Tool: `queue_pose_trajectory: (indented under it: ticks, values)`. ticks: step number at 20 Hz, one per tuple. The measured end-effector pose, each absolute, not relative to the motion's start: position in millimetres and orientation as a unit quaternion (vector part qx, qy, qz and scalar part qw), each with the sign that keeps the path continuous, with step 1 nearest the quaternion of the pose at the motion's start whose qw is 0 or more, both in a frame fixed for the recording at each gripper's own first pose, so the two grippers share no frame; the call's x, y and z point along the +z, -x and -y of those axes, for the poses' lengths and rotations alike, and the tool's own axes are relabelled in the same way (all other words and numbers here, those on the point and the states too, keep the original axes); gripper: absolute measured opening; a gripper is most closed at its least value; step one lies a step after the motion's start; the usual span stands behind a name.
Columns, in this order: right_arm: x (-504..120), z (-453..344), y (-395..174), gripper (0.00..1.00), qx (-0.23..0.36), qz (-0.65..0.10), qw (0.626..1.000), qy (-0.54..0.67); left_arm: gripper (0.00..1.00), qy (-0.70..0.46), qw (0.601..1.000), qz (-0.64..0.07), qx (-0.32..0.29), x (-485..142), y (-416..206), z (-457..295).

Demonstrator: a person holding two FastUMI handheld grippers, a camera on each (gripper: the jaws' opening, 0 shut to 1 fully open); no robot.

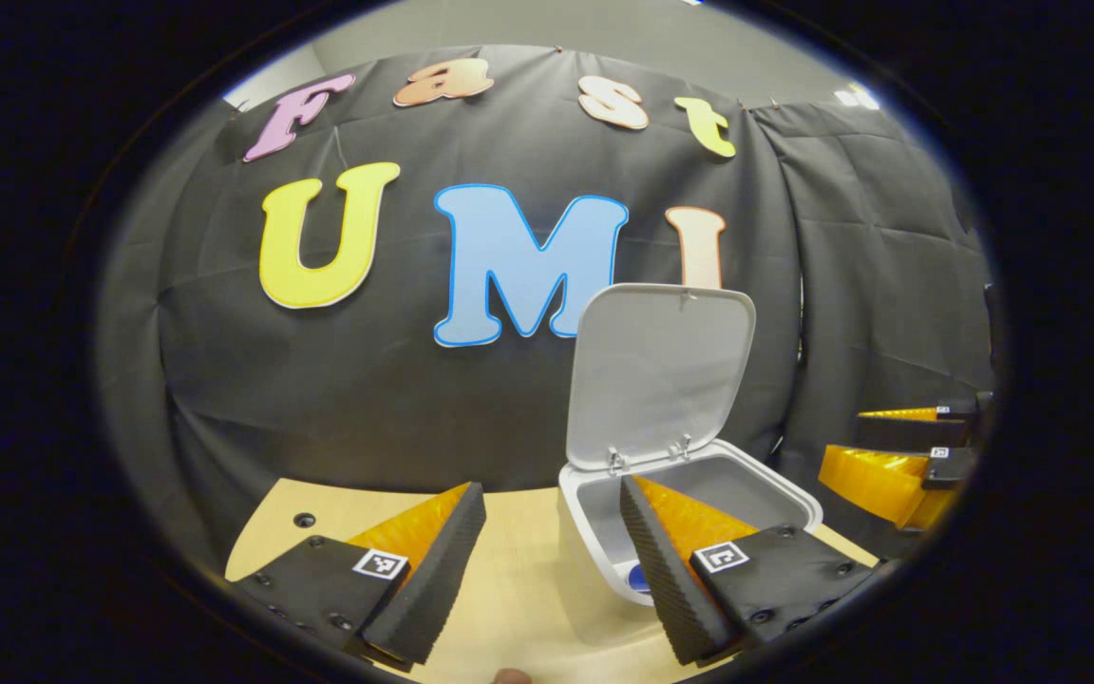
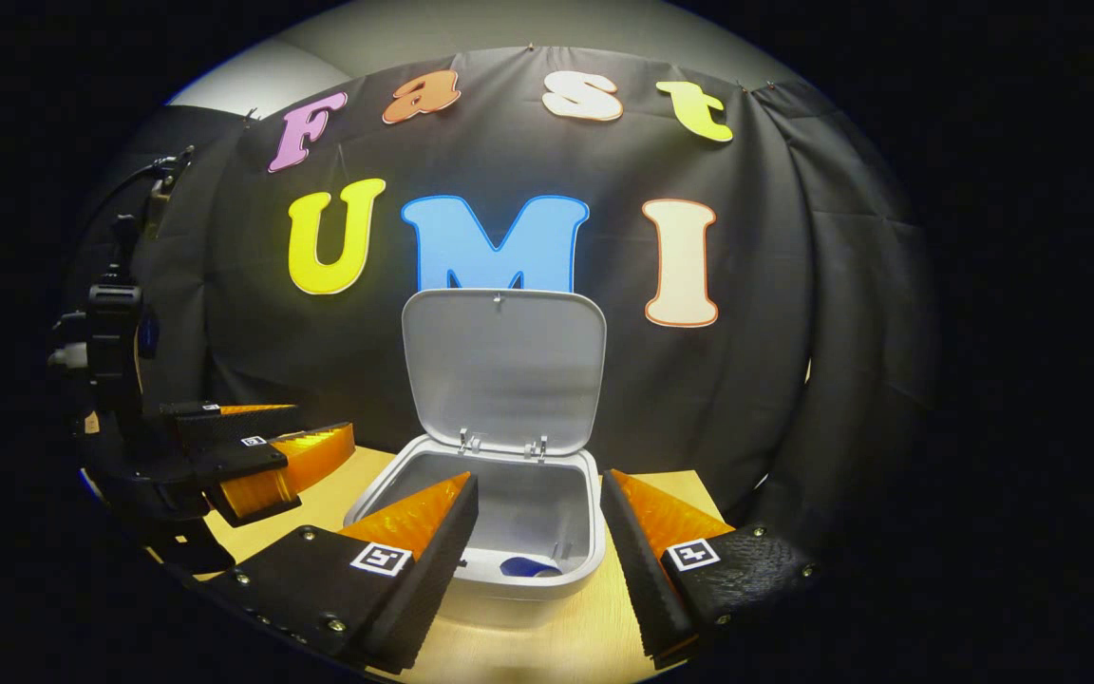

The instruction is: Press the lid of the desktop garbage bin to open it, pick up the crumpled paper on the desktop and throw it into the bin, then pick up the pop can on the desktop and drop it into the bin, and finally close the garbage bin lid.

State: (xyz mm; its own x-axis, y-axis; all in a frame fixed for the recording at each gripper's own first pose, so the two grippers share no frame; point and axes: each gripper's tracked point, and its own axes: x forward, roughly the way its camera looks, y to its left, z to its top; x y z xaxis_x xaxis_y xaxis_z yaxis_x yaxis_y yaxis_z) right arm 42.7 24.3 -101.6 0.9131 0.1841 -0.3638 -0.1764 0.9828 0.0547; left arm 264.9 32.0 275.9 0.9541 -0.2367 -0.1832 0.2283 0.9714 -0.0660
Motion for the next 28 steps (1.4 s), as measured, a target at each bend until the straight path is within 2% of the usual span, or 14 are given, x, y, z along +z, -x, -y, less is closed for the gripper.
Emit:
queue_pose_trajectory:
  ticks: [13, 27, 28]
  values:
    - [-45, -17, -94, 0.84, 0.076, -0.118, 0.990, -0.033, 0.96, 0.022, 0.990, -0.097, -0.100, 278, -257, -51]
    - [-4, -34, -161, 0.83, 0.076, -0.043, 0.995, -0.056, 0.96, 0.029, 0.994, -0.105, -0.024, 273, -241, -124]
    - [-3, -35, -166, 0.83, 0.075, -0.040, 0.995, -0.056, 0.94, 0.029, 0.994, -0.106, -0.018, 273, -240, -130]
